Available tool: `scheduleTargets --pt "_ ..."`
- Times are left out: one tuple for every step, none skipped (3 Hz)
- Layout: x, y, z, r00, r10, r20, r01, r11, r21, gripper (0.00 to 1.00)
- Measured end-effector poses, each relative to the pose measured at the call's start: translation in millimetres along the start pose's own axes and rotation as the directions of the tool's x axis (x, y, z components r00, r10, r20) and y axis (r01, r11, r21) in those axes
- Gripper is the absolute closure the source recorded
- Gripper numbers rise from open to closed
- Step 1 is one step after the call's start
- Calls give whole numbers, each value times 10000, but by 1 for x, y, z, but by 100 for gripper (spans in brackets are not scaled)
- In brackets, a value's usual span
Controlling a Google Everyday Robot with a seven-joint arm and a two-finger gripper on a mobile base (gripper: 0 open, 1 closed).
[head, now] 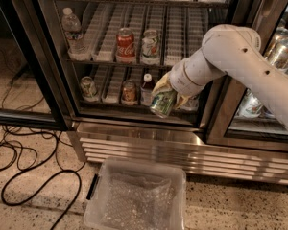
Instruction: Pick green can from middle shelf of fridge
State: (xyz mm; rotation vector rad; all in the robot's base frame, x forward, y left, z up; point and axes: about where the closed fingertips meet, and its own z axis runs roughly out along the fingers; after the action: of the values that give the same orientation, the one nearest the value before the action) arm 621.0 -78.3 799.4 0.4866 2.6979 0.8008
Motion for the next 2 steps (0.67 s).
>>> scheduleTargets --pt "45 5 27 9908 187 -1339 -237 9991 -356 100" --pt "96 9 52 9575 505 -2839 -716 9953 -645 100"
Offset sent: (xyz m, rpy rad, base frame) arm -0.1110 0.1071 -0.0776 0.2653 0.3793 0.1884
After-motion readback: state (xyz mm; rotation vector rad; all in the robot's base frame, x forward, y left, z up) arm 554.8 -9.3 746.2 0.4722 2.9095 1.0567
